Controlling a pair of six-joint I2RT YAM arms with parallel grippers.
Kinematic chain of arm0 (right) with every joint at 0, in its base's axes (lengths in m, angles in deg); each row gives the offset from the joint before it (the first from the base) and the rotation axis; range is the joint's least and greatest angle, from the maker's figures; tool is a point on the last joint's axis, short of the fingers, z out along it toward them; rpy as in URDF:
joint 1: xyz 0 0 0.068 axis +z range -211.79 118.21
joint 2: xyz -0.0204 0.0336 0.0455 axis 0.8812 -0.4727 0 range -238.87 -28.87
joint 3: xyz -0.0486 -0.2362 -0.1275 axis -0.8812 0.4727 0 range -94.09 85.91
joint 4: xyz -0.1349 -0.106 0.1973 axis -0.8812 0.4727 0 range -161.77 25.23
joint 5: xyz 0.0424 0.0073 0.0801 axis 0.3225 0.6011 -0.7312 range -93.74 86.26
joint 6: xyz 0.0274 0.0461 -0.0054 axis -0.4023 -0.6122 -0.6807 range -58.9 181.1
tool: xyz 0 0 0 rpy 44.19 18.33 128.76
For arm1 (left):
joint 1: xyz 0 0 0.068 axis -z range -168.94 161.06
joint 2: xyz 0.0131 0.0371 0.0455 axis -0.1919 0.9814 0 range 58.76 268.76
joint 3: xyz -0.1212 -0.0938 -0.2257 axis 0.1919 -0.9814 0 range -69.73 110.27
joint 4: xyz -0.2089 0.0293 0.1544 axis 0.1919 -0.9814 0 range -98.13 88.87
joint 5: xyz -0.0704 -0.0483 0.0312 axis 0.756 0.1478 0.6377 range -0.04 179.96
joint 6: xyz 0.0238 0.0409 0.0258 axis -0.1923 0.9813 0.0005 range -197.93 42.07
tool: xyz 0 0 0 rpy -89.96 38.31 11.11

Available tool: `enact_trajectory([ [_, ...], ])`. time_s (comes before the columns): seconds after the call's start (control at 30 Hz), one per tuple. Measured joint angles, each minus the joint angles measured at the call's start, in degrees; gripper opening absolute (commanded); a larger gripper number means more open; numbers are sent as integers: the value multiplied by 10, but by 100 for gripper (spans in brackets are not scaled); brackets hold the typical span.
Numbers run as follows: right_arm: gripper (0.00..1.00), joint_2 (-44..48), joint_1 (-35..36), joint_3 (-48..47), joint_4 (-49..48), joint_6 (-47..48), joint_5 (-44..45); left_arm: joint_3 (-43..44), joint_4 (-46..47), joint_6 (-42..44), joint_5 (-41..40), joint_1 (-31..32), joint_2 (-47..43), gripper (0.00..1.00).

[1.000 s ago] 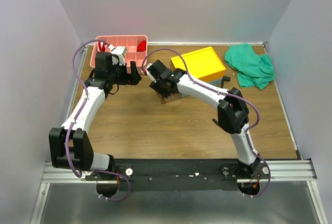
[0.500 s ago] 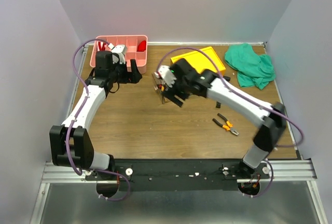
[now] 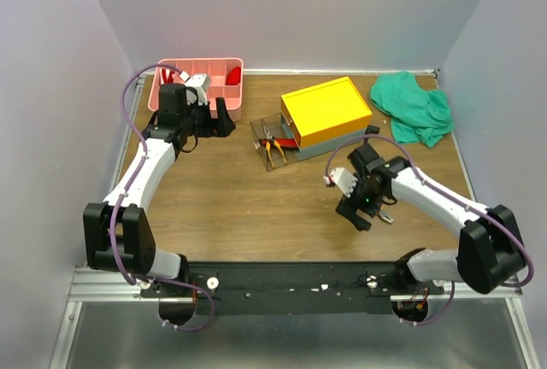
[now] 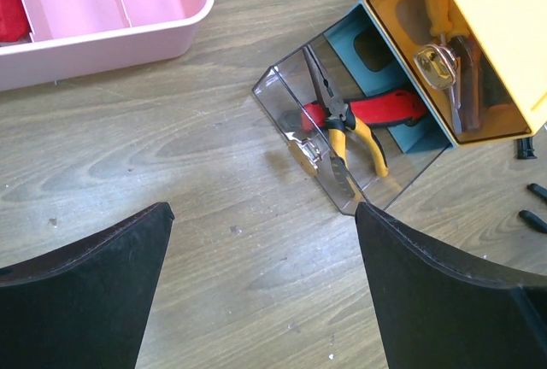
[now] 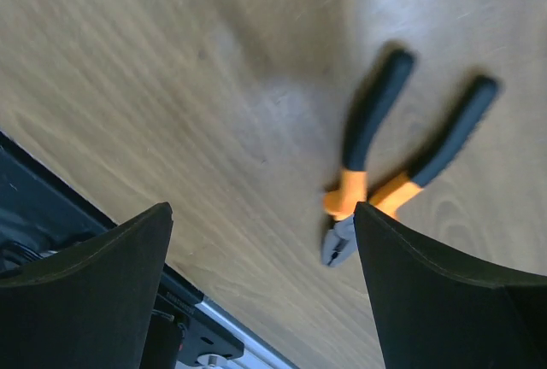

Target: Sort the tools into containers

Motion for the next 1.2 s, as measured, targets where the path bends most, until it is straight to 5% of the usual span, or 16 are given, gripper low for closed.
enact_trajectory([
  [0.27,90,17,-15,66,-41,17,24,3,0,-1,0,0,10,99],
  [0.67,89,-37,-92,31,-87,28,38,10,0,-5,1,1,14,99],
  [0.77,75,-68,-102,29,-93,42,38,10,0,-4,1,1,14,99],
  [0.87,42,-99,-104,20,-83,59,33,10,0,-4,0,1,14,99],
  [0.9,19,-104,-104,15,-82,60,32,10,0,-4,0,1,14,99],
  [0.97,3,-117,-104,0,-66,72,24,10,0,-4,0,1,14,99],
  [1.2,0,-136,-103,-145,7,57,-68,10,0,-4,0,1,14,99],
])
